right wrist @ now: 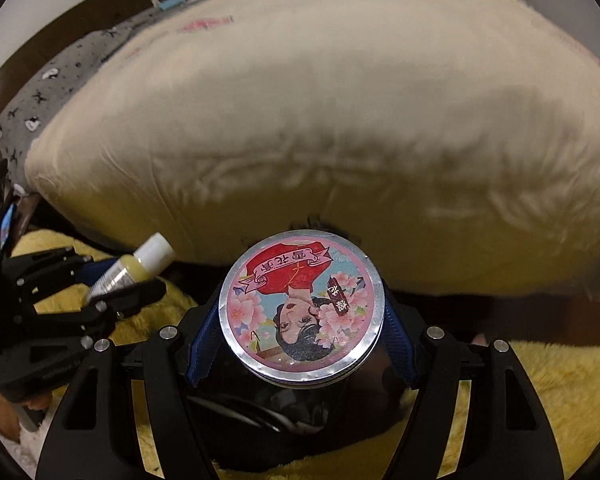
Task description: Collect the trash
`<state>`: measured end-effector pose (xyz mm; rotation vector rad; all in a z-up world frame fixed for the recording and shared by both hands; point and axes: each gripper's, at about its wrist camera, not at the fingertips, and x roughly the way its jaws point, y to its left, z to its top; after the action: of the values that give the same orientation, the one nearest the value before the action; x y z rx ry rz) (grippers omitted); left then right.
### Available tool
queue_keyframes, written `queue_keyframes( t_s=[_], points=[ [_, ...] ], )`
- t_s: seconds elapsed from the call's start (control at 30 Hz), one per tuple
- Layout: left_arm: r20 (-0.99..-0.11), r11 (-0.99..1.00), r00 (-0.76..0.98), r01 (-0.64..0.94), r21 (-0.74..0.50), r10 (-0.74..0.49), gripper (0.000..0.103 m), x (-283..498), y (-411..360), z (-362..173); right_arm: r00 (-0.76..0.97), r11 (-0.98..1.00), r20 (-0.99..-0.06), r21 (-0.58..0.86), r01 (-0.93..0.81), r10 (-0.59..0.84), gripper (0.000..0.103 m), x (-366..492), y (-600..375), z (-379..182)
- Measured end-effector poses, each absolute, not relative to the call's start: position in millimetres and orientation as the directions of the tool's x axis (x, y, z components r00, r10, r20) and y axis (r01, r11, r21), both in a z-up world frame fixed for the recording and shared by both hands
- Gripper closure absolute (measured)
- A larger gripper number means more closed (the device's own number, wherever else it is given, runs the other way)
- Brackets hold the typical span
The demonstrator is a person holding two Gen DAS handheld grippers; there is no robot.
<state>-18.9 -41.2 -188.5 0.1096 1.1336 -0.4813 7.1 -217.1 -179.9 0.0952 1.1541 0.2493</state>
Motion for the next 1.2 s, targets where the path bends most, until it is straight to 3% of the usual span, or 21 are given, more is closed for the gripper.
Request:
queue_keyframes(
  t_s=[0.27, 0.3, 0.37, 0.57, 0.8, 0.97, 1.2],
  points=[
    [-0.934, 0.892, 0.215, 0.417, -0.176, -0.285, 0.072, -21.5, -47.2, -231.2, 0.27, 0.962, -0.924, 0.255, -0.094, 0.271, 0.032, 9.9, -211.6, -213.3],
    [-0.935, 0.892, 0.213, 0.416, -0.176, -0.283, 0.07, -21.1, -47.1, -231.9, 0.269, 0.963, -0.925, 0.256, -0.089, 0.27, 0.032, 11.3, -212.1, -214.2],
    [-0.936, 0.895, 0.217, 0.413, -0.17, -0.278, 0.049, -21.5, -46.4, -232.6, 0.266, 0.963, -0.925, 0.259, -0.076, 0.27, 0.032, 12.6, -213.7, -215.5],
    [-0.934, 0.911, 0.244, 0.383, -0.156, -0.263, 0.045, -13.9, -40.0, -220.6, 0.303, 0.969, -0.92, 0.243, -0.054, 0.247, 0.025, 18.1, -221.0, -204.3],
    [-0.901, 0.934, 0.357, 0.337, -0.12, -0.245, 0.029, -13.1, -22.2, -179.3, 0.441, 0.978, -0.873, 0.197, -0.066, 0.206, 0.015, 14.6, -226.6, -153.2],
    [-0.818, 0.951, 0.538, 0.307, -0.036, -0.205, 0.01, -16.0, -13.8, -118.9, 0.643, 0.991, -0.755, 0.121, -0.057, 0.129, 0.004, 0.2, -224.6, -88.2],
    [-0.665, 0.976, 0.729, 0.216, 0.002, -0.16, 0.008, -30.4, 5.2, -44.4, 0.781, 0.998, -0.621, 0.041, -0.047, 0.062, 0.004, -13.3, -220.1, -20.7]
  ],
)
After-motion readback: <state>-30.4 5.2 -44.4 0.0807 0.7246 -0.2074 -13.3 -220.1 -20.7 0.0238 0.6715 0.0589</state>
